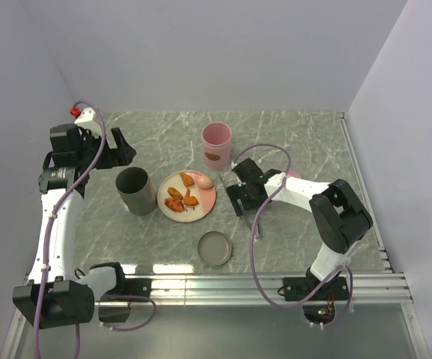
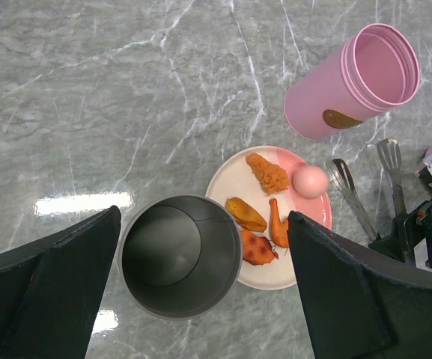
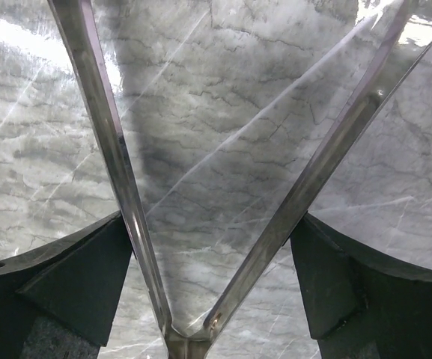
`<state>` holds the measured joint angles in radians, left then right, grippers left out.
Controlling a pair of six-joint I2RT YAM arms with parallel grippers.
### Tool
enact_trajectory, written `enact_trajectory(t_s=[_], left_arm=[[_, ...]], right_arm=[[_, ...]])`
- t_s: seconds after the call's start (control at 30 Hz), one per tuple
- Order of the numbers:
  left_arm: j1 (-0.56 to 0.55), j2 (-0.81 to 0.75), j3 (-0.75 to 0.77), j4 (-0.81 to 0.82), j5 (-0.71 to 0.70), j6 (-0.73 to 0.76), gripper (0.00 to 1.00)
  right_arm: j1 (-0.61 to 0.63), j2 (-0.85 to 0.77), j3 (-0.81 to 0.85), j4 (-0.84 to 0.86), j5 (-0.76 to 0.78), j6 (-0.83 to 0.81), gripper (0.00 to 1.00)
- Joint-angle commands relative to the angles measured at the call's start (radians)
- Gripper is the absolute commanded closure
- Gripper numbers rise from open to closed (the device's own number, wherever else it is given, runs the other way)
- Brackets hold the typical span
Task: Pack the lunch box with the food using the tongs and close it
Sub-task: Pick up the clamp at the center of the board.
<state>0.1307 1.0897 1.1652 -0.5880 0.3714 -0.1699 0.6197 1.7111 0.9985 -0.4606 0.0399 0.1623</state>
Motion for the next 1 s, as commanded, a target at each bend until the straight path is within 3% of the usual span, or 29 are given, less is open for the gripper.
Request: enact_trajectory(t_s=[0.0,0.33,0.6,0.8,0.97], left_arm=[[0.003,-0.025,0.025,0.021,-0.026,0.006,0.01],[0.003,-0.05,0.027,0.017,0.034,0.021,0.01],[0.003,-0.126,-0.036,0.128,0.03,0.026,0.01],[0.001,-0.252,-0.171,0.321,0.234,0.104,0.01],[0.0,-0.261,-0.168,0.297,0.392,0.159,0.01]], right_arm=[[0.005,0.047,0.032,-0.033,0.047,0.002,0.11],[-0.031,-0.094,-0.003,-0.027,-0.035,-0.033,0.21],[-0.123,-0.223,-0.001,-0.076,-0.103,-0.087,0.24],[-0.163,-0.307,0.018,-0.108,-0.214,-0.145,0.3],[-0.161,-0.401,0.034,-0.138,-0.327,-0.196,0.3]])
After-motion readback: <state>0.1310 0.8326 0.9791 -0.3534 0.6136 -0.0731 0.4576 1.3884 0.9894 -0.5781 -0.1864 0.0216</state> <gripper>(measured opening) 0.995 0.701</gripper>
